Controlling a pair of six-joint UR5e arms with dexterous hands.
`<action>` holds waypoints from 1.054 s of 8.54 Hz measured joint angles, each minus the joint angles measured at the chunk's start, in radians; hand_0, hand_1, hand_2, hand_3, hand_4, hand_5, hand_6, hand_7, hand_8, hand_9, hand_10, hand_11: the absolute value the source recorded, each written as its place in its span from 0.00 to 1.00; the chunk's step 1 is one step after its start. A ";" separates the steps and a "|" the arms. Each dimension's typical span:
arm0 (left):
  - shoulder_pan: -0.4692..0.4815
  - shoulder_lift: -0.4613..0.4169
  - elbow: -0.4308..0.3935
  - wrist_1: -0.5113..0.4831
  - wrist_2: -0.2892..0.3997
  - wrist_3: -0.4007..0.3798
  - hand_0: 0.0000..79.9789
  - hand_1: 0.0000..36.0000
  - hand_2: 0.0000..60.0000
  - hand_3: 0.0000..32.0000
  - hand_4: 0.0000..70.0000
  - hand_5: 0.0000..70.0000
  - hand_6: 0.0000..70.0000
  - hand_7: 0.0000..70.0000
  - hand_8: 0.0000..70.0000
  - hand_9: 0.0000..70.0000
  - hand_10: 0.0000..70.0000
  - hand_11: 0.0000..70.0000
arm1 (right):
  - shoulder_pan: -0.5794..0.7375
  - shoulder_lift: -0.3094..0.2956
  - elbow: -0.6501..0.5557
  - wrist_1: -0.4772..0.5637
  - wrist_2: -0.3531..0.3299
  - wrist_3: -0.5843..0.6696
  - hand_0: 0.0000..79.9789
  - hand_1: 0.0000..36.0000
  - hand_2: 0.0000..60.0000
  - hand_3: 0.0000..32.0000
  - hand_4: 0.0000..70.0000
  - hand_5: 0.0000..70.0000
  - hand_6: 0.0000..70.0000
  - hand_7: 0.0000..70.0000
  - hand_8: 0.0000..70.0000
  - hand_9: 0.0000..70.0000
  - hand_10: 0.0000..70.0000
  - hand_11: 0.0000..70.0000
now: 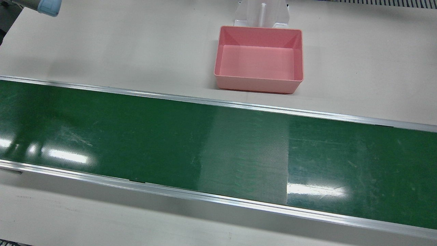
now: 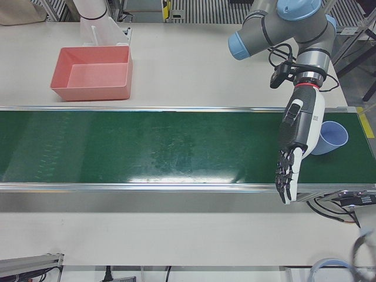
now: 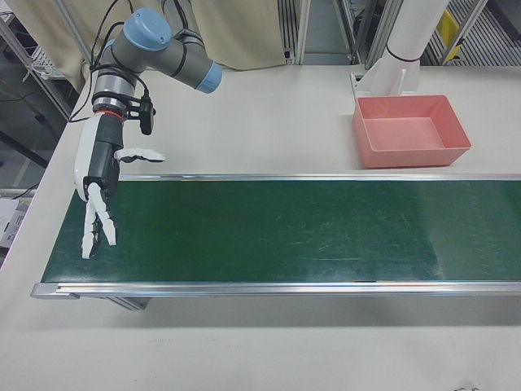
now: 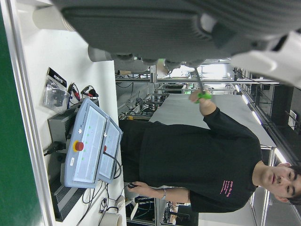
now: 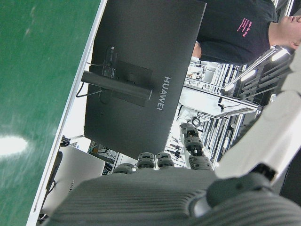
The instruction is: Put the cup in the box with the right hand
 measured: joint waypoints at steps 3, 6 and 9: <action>0.000 0.000 0.000 0.000 0.000 0.000 0.00 0.00 0.00 0.00 0.00 0.00 0.00 0.00 0.00 0.00 0.00 0.00 | -0.013 0.002 -0.028 0.063 0.004 -0.019 0.17 0.14 0.23 0.00 0.00 0.02 0.05 0.17 0.06 0.10 0.00 0.00; 0.000 0.000 0.000 0.000 0.000 0.000 0.00 0.00 0.00 0.00 0.00 0.00 0.00 0.00 0.00 0.00 0.00 0.00 | -0.030 0.007 -0.050 0.109 0.008 -0.040 0.04 0.07 0.27 0.00 0.00 0.01 0.07 0.29 0.06 0.14 0.00 0.00; 0.001 0.000 0.000 0.000 0.000 0.000 0.00 0.00 0.00 0.00 0.00 0.00 0.00 0.00 0.00 0.00 0.00 0.00 | -0.037 0.013 -0.053 0.121 0.008 -0.048 0.28 0.19 0.21 0.00 0.00 0.03 0.04 0.13 0.05 0.09 0.00 0.00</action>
